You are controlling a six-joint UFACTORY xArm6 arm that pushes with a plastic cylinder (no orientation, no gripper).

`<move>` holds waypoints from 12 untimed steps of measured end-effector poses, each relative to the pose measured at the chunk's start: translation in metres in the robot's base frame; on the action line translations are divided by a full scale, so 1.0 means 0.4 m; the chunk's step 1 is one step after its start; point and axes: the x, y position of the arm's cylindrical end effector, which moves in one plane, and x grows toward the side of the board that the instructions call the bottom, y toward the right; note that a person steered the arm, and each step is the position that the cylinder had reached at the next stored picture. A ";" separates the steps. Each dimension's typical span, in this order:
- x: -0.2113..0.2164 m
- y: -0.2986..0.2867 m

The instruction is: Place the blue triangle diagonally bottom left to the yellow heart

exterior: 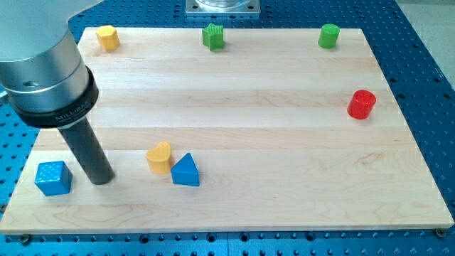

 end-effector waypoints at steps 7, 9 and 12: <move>-0.059 0.455; -0.034 0.457; 0.120 0.443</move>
